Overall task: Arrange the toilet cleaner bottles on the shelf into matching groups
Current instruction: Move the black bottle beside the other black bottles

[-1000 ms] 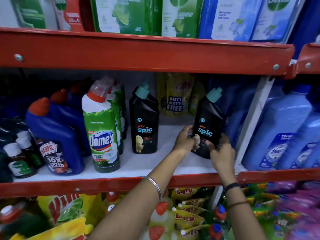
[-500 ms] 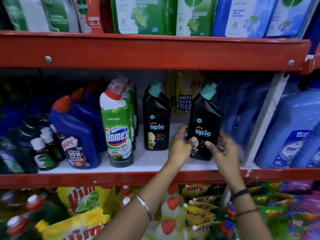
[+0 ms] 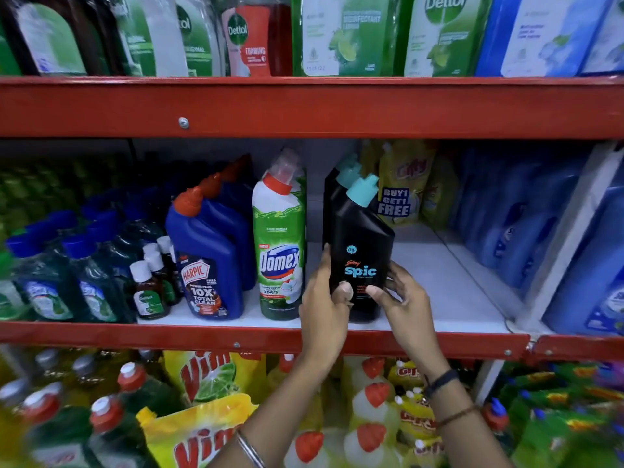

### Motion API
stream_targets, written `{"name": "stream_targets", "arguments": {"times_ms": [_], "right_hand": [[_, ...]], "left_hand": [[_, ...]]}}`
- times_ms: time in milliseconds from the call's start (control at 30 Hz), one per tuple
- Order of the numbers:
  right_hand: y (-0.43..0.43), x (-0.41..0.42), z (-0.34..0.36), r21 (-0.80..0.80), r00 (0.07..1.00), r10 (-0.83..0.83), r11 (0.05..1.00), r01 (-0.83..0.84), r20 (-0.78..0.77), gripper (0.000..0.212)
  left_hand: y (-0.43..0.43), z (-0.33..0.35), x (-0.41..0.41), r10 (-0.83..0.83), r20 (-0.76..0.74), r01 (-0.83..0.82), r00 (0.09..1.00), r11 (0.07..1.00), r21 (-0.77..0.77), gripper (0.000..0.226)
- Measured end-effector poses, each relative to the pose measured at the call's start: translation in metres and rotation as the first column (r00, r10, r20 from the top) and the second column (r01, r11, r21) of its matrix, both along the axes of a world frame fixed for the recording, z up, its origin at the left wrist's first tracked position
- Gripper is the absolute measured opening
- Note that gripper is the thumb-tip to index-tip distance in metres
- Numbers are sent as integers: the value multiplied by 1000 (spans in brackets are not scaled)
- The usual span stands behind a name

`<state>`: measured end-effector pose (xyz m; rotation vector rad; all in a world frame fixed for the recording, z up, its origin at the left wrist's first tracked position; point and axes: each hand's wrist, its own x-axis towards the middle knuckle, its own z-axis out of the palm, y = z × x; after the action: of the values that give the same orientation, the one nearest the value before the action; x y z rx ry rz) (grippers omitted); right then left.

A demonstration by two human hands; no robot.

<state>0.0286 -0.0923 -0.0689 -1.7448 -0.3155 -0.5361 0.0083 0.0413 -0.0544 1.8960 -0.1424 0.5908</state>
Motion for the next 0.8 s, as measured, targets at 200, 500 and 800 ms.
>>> {"name": "stream_targets", "arguments": {"times_ms": [200, 500, 800], "right_hand": [[7, 3, 3, -24, 1000, -27, 999, 27, -10, 47], [9, -15, -3, 188, 995, 43, 982, -26, -85, 50], [16, -14, 4, 302, 979, 126, 951, -74, -159, 43]], "left_hand": [[6, -1, 3, -17, 4, 17, 1000, 1000, -5, 66], [9, 2, -6, -193, 38, 194, 980, 920, -341, 40], [12, 2, -6, -246, 13, 230, 969, 885, -406, 77]]}}
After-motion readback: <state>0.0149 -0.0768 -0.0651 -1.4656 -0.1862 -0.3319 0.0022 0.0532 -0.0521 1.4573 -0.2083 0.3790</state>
